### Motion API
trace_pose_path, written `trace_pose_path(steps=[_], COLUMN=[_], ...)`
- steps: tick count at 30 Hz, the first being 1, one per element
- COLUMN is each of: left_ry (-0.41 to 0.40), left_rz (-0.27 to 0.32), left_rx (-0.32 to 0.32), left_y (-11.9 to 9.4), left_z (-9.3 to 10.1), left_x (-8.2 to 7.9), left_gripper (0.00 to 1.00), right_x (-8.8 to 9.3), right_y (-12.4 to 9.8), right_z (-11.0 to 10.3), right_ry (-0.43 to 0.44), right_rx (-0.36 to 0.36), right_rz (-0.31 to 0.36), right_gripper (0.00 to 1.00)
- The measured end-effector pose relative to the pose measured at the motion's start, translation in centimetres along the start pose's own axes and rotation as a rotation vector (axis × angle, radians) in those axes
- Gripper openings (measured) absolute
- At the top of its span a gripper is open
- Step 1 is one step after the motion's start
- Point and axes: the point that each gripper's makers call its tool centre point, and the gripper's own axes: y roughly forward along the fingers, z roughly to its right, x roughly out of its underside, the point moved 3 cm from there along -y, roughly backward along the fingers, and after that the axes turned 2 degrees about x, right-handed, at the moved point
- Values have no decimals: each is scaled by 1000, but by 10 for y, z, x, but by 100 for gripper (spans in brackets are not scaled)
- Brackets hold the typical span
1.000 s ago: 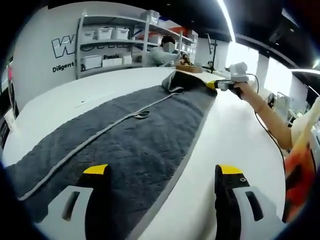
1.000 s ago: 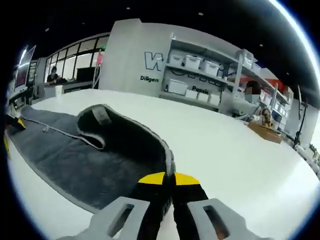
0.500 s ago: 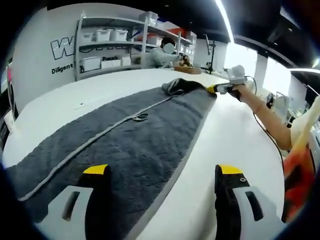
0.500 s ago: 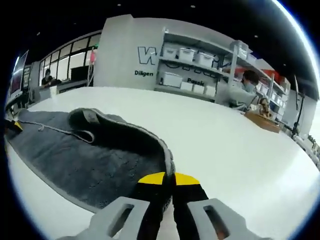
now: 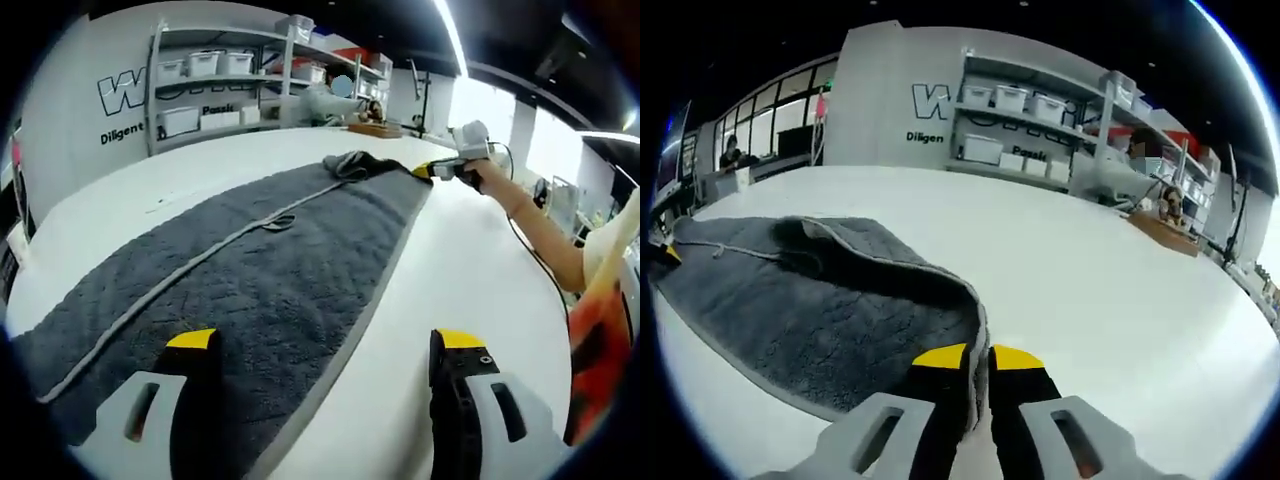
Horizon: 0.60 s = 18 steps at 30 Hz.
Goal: Open the folded towel by lifting each exposed corner and separating the folded layers until the towel lies flat within the target outline without major curled edges
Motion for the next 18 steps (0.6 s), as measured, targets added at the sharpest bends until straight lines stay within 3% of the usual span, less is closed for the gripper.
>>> trace_pose_path(steps=[9,14,18], left_ry=[13,15,17], left_rz=[-9,-7,2], left_rx=[-3,-2,-2], left_y=[1,0,-1], left_z=[0,0,0], left_x=[1,1,-1], left_gripper=[83,84,84], right_x=[0,-3,-9], right_y=[2,-1,-4], right_z=[-9,-8,-4], right_ry=[-27,-13,0], right_rx=[-34,-32,-19], right_rz=[-12,-2,19], right_gripper=[9,20,34])
